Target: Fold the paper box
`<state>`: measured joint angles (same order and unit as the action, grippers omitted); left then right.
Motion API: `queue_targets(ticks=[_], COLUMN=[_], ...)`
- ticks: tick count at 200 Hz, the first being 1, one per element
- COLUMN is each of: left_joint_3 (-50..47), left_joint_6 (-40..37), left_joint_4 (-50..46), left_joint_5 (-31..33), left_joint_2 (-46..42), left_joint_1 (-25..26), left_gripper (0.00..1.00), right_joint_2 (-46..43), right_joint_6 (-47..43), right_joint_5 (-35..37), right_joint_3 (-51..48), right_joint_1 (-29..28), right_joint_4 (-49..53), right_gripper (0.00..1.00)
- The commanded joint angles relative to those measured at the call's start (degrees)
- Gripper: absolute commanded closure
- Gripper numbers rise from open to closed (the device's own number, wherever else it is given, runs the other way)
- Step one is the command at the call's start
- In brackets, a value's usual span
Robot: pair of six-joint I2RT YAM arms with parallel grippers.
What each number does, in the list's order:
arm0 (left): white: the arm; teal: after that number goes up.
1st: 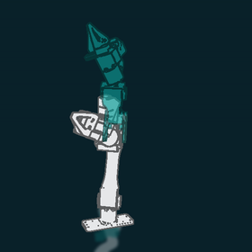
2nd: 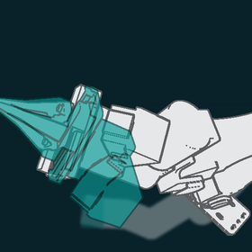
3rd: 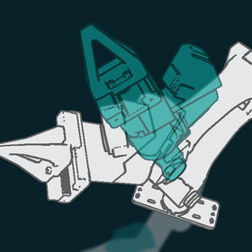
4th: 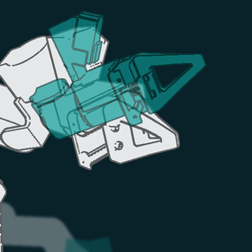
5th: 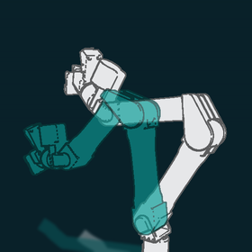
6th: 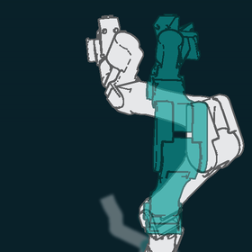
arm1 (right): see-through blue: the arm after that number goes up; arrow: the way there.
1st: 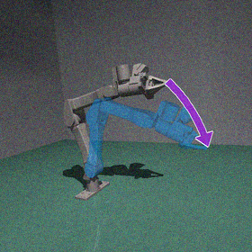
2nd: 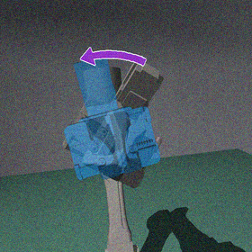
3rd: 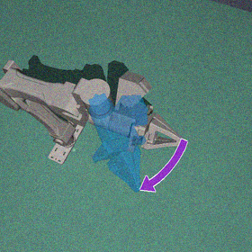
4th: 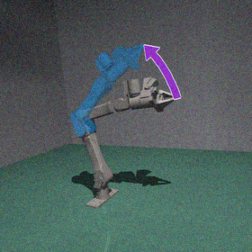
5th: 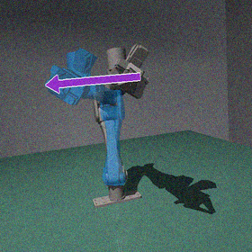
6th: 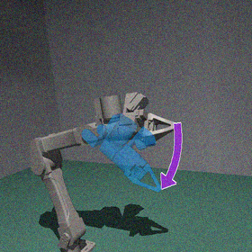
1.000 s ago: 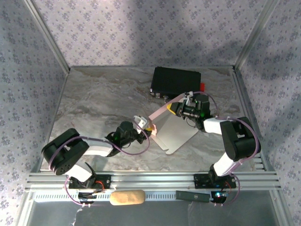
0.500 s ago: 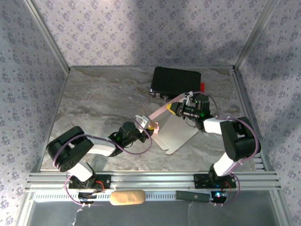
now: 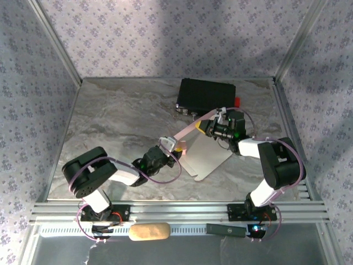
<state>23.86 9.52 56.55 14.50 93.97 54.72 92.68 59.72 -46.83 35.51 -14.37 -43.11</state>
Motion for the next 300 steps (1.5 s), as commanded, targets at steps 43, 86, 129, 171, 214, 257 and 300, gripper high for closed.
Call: queue_targets(ticks=[43, 86, 129, 171, 214, 257, 300], left_joint_3=[1.7, 2.7, 3.9, 5.2, 7.0, 8.5, 10.2], left_joint_6=[2.4, 2.9, 3.0, 3.1, 3.0, 3.6, 3.0], left_joint_4=[7.2, 7.7, 7.2, 6.5, 4.4, 4.7, 4.3], left_joint_5=[7.5, 8.4, 9.5, 11.1, 17.0, 19.9, 21.1], left_joint_2=[4.0, 5.4, 6.3, 7.3, 8.1, 10.1, 11.7], left_joint_1=[0.6, 0.7, 0.8, 1.4, 2.6, 3.0, 2.9], left_gripper=[0.59, 0.61, 0.68, 0.71, 0.71, 0.68, 0.71], right_joint_2=[-0.5, -0.1, 0.0, 0.0, -0.5, -0.6, -0.8], right_joint_6=[1.7, 2.1, 2.5, 3.1, 4.0, 4.8, 5.0], right_joint_5=[2.9, 3.1, 3.5, 4.1, 5.4, 6.3, 6.1], right_joint_3=[-3.2, -3.1, -3.2, -3.2, -3.3, -3.3, -3.5], right_joint_1=[-1.4, -1.6, -2.1, -2.7, -3.5, -4.2, -4.1], right_joint_4=[6.4, 6.3, 6.3, 6.3, 6.7, 7.0, 7.2], right_gripper=[1.00, 1.00, 1.00, 1.00, 1.00, 1.00, 1.00])
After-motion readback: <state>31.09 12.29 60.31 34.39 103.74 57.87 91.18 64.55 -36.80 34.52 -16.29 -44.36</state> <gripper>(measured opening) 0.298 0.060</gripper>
